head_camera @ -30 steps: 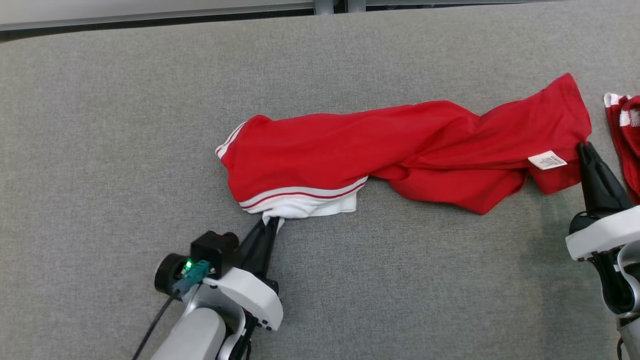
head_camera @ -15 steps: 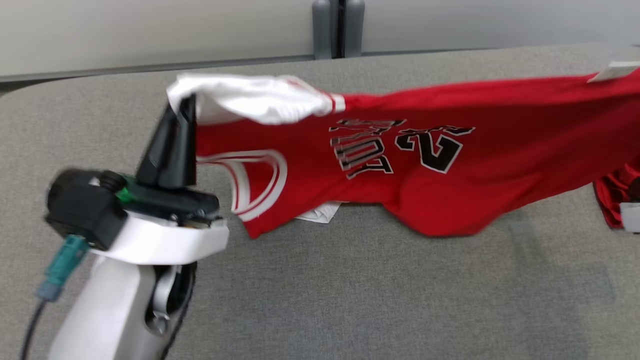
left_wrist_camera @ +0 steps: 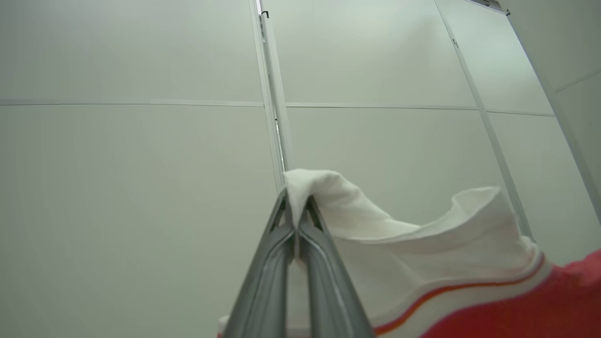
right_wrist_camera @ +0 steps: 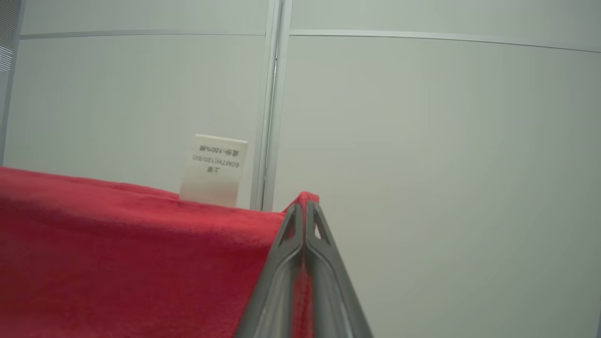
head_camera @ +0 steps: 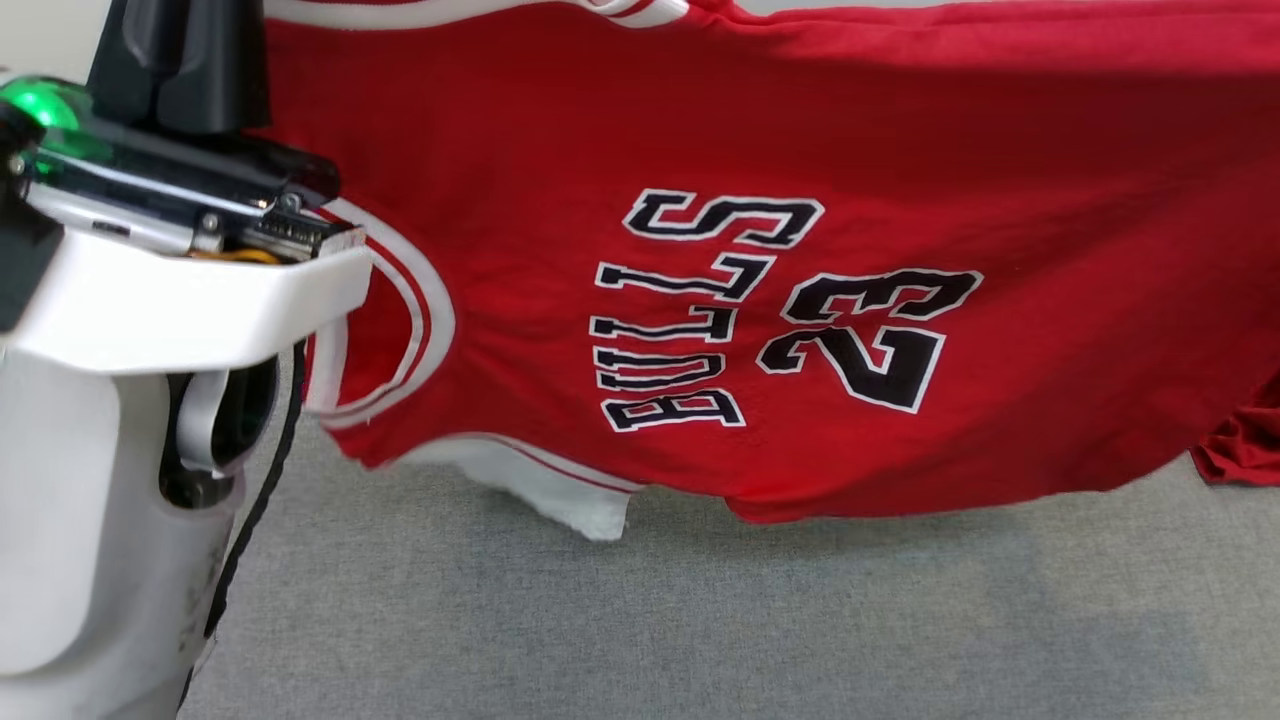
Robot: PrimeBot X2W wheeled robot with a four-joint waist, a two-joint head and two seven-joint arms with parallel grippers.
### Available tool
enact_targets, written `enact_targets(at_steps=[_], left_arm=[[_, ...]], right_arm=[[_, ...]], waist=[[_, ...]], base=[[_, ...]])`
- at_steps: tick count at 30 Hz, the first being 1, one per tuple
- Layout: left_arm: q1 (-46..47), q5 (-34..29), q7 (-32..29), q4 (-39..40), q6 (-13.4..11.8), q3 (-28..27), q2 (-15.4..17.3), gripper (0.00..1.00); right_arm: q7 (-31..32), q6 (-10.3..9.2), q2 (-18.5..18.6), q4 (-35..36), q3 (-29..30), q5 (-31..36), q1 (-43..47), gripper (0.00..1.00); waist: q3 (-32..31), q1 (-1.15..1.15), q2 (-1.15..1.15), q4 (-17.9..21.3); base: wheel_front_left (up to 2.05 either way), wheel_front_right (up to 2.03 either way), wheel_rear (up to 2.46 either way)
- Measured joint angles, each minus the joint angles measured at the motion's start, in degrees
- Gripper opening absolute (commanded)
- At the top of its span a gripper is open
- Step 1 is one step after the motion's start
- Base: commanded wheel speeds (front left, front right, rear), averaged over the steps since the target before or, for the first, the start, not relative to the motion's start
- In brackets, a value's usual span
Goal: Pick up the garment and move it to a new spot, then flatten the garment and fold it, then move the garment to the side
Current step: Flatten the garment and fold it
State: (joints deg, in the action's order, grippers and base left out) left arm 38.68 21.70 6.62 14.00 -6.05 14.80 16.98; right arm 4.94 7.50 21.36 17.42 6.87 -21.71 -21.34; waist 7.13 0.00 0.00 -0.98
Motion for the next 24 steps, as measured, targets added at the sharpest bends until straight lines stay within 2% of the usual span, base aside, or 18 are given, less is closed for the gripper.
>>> enact_targets(at_steps=[5,11,18,24], left_arm=[[4.81,1.36,-1.3,-5.87,1.91,0.76,-0.41,0.0],[15.75,2.21,0.38,-17.38,4.36,1.23,-2.31,0.0],[29.83,1.91,5.41,-35.93,6.51,1.32,-5.33,0.0],[37.64,1.92,7.67,-52.3,8.09,0.32,-6.95,0.0]], right_arm=[[0.98,0.0,-0.03,-1.45,-0.04,-0.97,-3.35,0.0],[0.12,-0.01,0.08,-8.8,-2.0,-3.34,-14.05,0.0],[-3.66,-0.01,-0.88,-23.26,-8.51,-4.41,-31.25,0.0],[-8.73,-0.01,-3.47,-38.24,-16.24,-4.45,-43.56,0.0]], waist=[[1.36,0.0,0.0,-0.23],[5.15,0.0,0.0,-0.35],[10.16,0.0,0.0,-0.11],[12.49,0.0,0.0,0.73]], base=[[0.0,0.0,0.0],[0.0,0.0,0.0],[0.0,0.0,0.0],[0.0,0.0,0.0]])
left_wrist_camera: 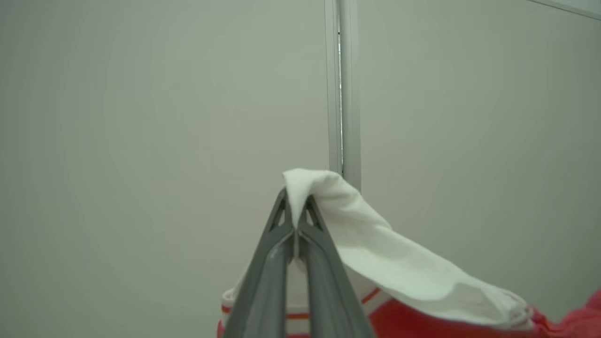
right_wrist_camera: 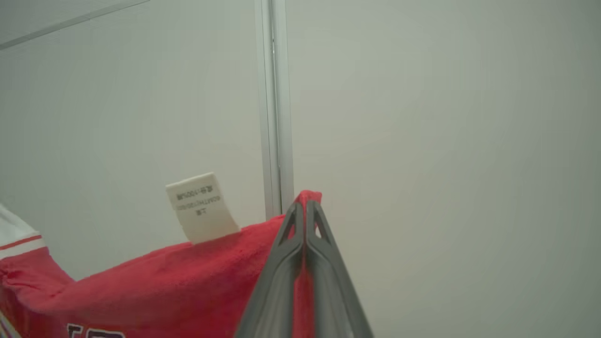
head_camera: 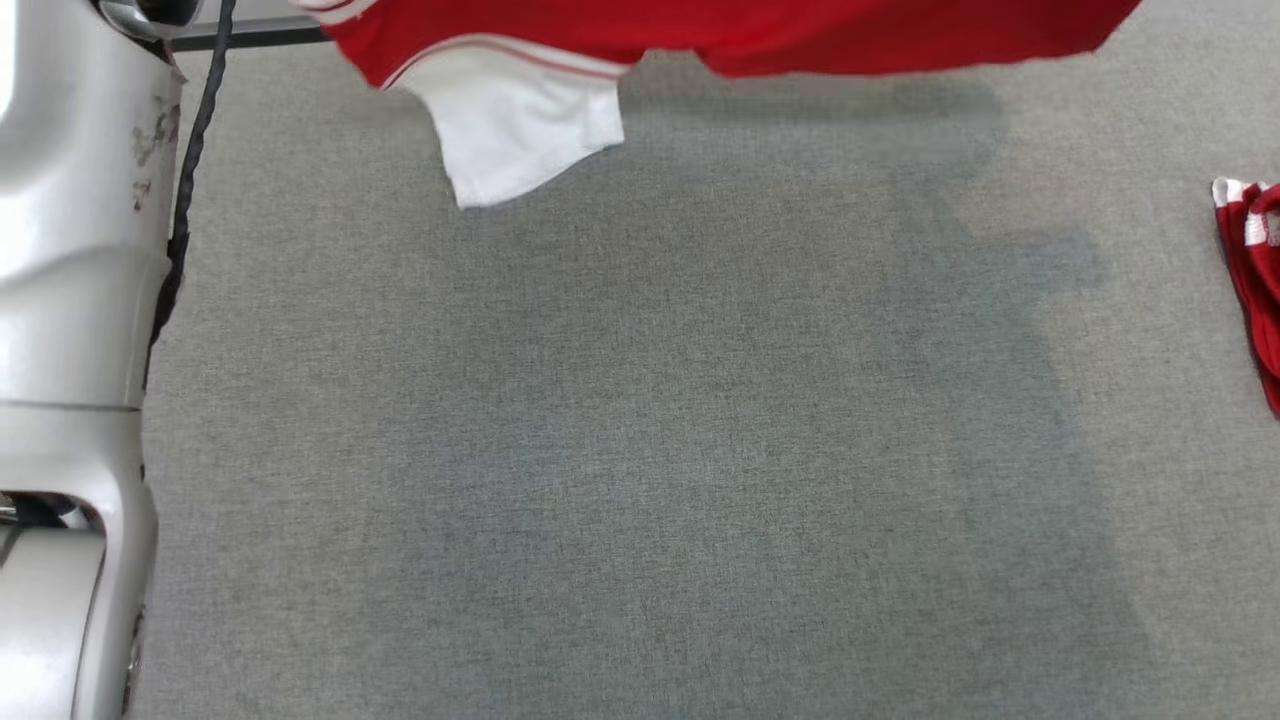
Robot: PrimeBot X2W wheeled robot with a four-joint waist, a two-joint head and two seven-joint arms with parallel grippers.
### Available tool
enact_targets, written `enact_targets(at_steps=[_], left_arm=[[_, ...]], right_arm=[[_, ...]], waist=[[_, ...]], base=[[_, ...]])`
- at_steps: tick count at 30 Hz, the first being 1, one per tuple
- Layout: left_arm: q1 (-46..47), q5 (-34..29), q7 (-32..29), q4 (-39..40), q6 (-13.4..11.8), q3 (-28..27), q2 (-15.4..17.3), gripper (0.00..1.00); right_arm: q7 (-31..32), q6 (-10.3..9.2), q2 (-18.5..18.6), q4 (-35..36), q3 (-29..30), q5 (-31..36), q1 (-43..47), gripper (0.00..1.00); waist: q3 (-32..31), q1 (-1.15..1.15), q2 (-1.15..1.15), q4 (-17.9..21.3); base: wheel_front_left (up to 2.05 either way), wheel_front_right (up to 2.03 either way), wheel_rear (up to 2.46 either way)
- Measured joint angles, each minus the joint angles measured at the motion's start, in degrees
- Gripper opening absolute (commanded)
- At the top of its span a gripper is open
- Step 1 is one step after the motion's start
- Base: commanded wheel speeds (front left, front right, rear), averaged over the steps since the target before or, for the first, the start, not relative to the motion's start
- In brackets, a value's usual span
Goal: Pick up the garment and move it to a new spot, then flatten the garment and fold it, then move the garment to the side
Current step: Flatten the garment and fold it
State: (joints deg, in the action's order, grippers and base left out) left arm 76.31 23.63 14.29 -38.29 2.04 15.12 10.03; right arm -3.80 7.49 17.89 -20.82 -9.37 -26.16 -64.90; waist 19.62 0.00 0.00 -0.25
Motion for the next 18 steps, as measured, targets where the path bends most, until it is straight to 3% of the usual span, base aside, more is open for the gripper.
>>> enact_targets(at_steps=[2,3,5,8,14,18], left_arm=[[0.96,-0.29,0.43,-5.39,0.52,0.35,-0.7,0.0],[0.92,-0.14,0.44,-11.2,1.0,0.54,-1.87,0.0],[0.63,0.08,0.47,-13.47,1.07,0.6,-2.29,0.0],[-1.86,1.15,0.63,-21.36,1.93,0.24,-3.9,0.0],[-10.21,2.34,0.68,-25.74,2.52,-1.52,-5.59,0.0],[-14.87,2.48,0.69,-25.4,2.8,-2.32,-5.97,0.0]], right_arm=[[-1.19,0.0,-0.69,-5.6,-2.59,0.13,-2.54,0.0],[-2.23,0.0,-1.8,-11.71,-4.69,0.12,-4.19,0.0],[-2.86,0.0,-2.48,-14.14,-5.93,-0.13,-4.76,0.0],[-4.34,0.0,-4.83,-23.63,-10.7,-2.02,-5.47,0.0],[-7.11,0.0,-6.55,-32.6,-17.96,-6.37,0.54,0.0],[-8.73,0.0,-6.92,-34.42,-20.53,-9.21,4.05,0.0]], waist=[[0.73,0.0,0.0,0.1],[1.49,0.0,0.0,0.05],[1.92,0.0,0.0,0.06],[3.78,0.0,0.0,0.06],[6.27,0.0,0.0,-0.22],[6.5,0.0,0.0,-0.37]], base=[[0.0,0.0,0.0],[0.0,0.0,0.0],[0.0,0.0,0.0],[0.0,0.0,0.0],[0.0,0.0,0.0],[0.0,0.0,0.0]])
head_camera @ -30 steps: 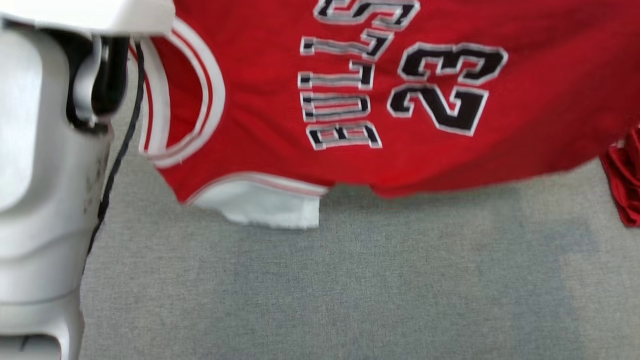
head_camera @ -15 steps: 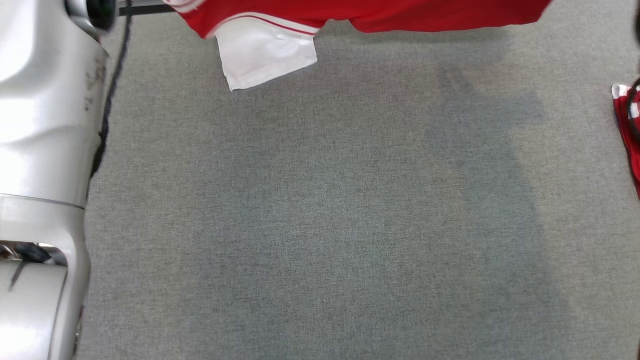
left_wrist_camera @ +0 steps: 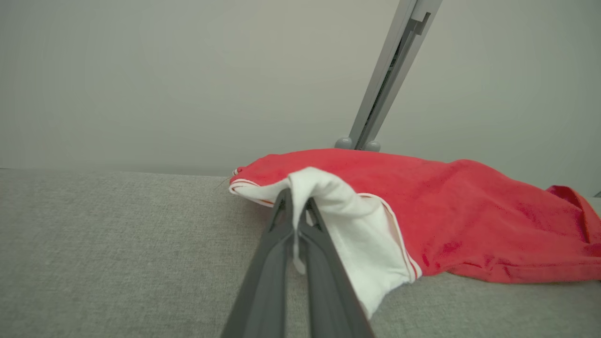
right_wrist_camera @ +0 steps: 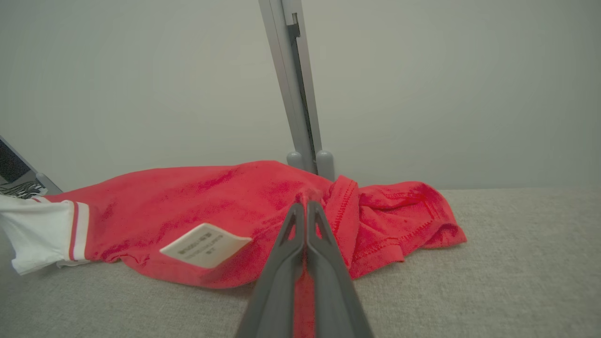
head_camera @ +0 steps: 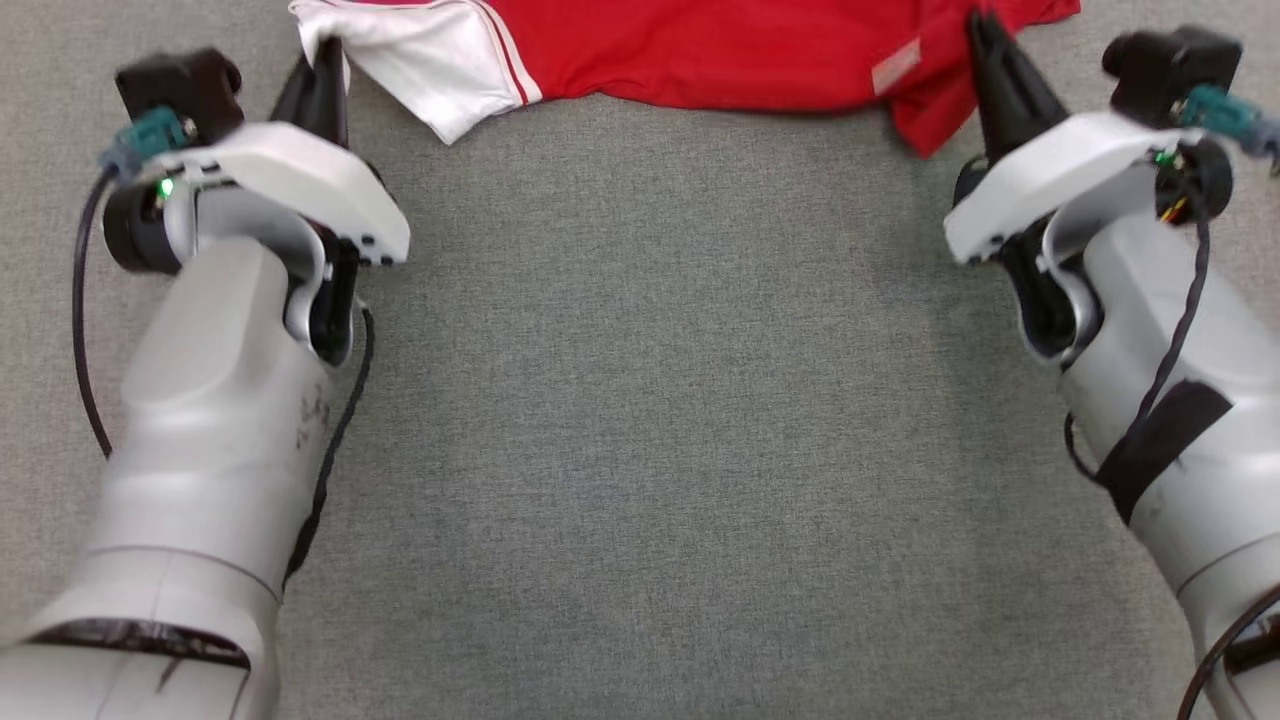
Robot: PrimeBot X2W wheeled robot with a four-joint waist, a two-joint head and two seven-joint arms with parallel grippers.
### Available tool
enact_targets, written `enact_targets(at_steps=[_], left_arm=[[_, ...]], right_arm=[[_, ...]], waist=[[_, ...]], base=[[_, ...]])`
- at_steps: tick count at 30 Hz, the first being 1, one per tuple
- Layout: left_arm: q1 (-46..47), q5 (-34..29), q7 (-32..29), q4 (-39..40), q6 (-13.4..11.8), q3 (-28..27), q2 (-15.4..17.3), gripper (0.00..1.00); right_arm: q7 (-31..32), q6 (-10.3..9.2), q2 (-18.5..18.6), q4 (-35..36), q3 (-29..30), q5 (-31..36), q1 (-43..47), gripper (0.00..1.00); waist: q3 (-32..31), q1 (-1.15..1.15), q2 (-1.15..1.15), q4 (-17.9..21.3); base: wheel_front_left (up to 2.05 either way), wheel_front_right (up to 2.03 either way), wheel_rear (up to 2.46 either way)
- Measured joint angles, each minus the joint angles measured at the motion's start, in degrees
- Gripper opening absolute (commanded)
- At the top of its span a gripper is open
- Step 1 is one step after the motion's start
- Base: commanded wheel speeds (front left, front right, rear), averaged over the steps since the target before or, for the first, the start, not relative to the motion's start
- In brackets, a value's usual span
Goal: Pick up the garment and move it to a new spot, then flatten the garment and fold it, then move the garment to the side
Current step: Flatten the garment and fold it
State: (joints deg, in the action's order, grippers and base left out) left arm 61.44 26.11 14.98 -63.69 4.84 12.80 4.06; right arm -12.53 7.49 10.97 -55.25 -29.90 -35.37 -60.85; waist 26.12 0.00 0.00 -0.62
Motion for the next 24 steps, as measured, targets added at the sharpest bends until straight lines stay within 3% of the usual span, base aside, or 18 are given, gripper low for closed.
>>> enact_targets(at_steps=[10,19,24], left_arm=[[-16.33,-2.24,0.0,8.54,0.14,-5.35,-0.69,0.0],[-36.61,-4.99,0.01,21.4,0.58,-10.21,-1.13,0.0],[-47.79,-5.46,0.01,27.95,0.64,-9.93,-1.26,0.0]], right_arm=[[-2.3,0.0,1.23,0.29,-3.7,-5.34,12.26,0.0],[-2.42,0.0,3.2,11.16,2.34,-2.48,31.09,0.0],[-2.42,0.01,3.71,17.19,7.12,-0.75,42.8,0.0]], waist=[[-3.61,0.0,0.0,-0.37],[-10.9,0.0,0.0,-0.96],[-15.32,0.0,0.0,-1.14]], base=[[0.0,0.0,0.0],[0.0,0.0,0.0],[0.0,0.0,0.0]])
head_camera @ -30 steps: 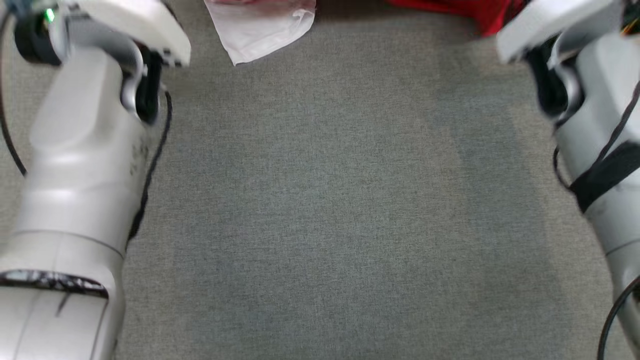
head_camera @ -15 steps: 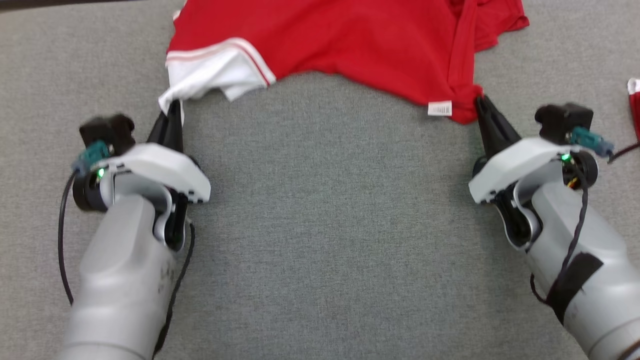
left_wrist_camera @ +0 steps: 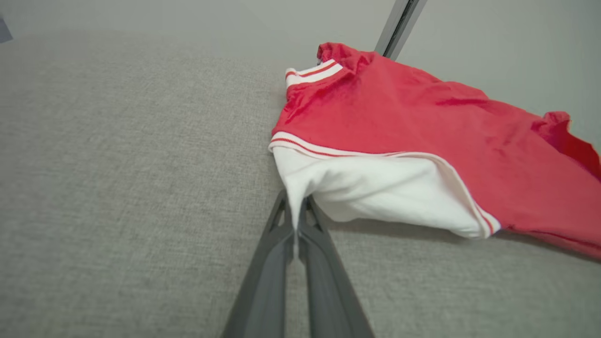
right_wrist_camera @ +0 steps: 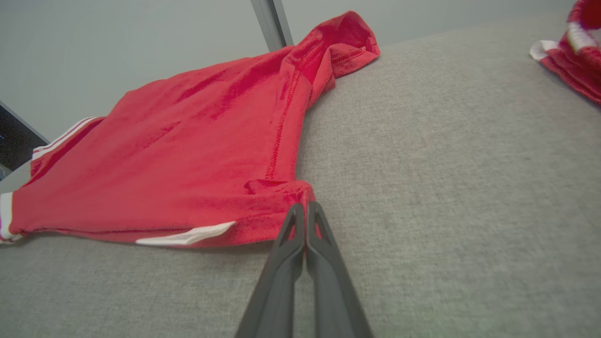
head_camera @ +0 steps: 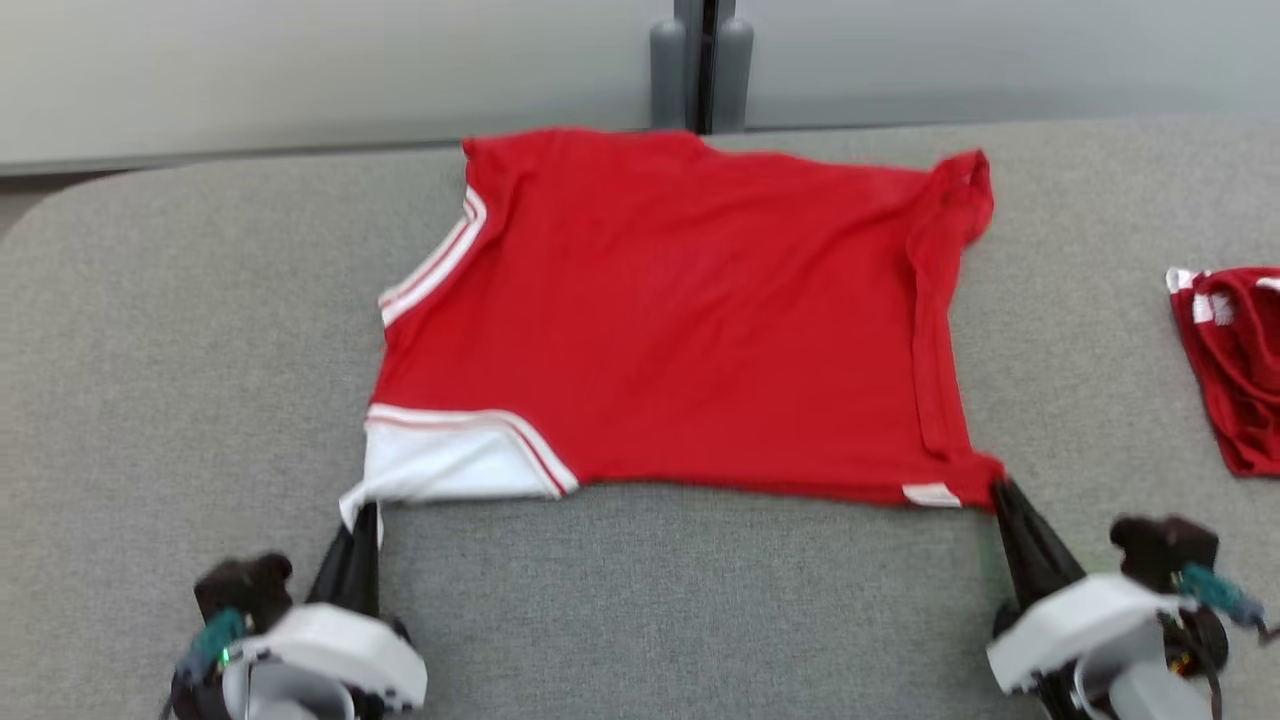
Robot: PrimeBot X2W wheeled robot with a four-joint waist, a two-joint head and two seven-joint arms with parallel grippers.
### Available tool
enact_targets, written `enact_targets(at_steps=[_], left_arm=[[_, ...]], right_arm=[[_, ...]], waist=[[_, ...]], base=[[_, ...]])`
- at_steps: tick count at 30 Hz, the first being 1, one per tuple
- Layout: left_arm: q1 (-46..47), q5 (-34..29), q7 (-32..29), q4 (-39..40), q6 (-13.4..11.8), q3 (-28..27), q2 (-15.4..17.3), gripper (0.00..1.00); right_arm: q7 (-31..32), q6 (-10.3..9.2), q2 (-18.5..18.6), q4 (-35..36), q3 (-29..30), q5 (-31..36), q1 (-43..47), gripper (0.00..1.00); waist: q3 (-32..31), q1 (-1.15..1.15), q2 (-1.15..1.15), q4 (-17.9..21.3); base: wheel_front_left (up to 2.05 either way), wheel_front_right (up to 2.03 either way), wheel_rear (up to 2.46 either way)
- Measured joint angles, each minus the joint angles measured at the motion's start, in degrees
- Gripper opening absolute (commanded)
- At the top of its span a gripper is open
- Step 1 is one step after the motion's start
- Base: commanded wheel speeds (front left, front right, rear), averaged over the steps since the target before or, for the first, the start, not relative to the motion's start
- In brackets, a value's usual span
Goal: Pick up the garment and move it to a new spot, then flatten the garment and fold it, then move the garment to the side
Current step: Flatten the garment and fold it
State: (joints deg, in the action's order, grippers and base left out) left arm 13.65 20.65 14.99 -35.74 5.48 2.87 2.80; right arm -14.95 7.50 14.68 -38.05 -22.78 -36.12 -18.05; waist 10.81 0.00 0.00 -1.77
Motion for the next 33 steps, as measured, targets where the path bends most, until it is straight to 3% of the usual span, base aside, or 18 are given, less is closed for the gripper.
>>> enact_targets(at_steps=[5,9,21,27,33], left_arm=[[-10.0,-0.47,-1.58,6.9,-1.55,1.49,-0.03,0.0],[-16.98,-0.38,-6.37,16.56,-3.1,1.85,0.52,0.0],[-33.28,-0.3,-25.63,44.13,-8.05,4.48,2.81,0.0],[-34.89,-0.12,-29.22,49.32,-9.25,4.71,3.47,0.0],[-32.43,1.15,-30.69,48.48,-9.04,4.55,3.55,0.0]], right_arm=[[0.18,0.0,0.38,5.52,3.67,1.94,10.21,0.0],[3.0,0.0,0.8,11.29,7.48,4.15,16.96,0.0],[18.23,0.0,-3.21,28.54,19.23,10.8,32.59,0.0],[23.42,0.0,-5.53,35.04,22.05,12.55,36.26,0.0],[26.68,0.0,-6.82,37.15,23.23,12.63,36.17,0.0]], waist=[[-3.75,0.0,0.0,-0.2],[-5.83,0.0,0.0,-0.52],[-9.68,0.0,0.0,-1.44],[-10.4,0.0,0.0,-1.09],[-9.05,0.0,0.0,-0.66]], base=[[0.0,0.0,0.0],[0.0,0.0,0.0],[0.0,0.0,0.0],[0.0,0.0,0.0],[0.0,0.0,0.0]])
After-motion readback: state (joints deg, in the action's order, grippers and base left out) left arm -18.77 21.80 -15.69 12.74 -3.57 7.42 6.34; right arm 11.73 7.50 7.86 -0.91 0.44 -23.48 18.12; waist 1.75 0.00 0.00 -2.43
